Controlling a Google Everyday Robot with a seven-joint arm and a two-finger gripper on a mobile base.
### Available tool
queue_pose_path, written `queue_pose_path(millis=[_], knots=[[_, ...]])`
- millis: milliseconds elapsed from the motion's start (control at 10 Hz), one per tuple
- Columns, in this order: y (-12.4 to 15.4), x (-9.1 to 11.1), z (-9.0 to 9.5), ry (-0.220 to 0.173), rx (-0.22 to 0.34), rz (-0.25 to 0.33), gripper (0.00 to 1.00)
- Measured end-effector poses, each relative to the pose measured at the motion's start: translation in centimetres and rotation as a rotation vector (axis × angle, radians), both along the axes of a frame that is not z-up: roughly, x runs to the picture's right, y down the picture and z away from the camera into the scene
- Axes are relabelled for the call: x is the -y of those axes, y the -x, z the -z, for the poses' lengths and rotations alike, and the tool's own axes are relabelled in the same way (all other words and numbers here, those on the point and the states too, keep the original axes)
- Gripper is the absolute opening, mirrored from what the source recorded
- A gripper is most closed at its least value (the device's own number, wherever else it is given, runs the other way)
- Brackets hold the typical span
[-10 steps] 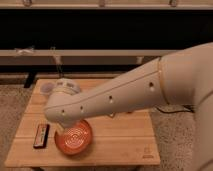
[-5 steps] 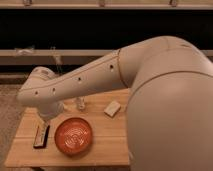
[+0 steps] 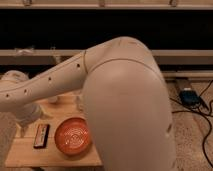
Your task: Place the eraser on the white sponge
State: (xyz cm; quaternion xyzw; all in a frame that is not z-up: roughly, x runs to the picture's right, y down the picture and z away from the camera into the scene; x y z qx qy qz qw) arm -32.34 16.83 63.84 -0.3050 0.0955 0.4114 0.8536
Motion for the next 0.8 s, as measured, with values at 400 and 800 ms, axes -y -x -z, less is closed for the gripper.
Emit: queue_pose_path(millis=[400,800], knots=[[1.9,-1.7,-1.7,-0.010,-0.027,-0.019,0.80],[2.0,-1.8,-1.8,-0.017,-0.009,-0.026,0.80]])
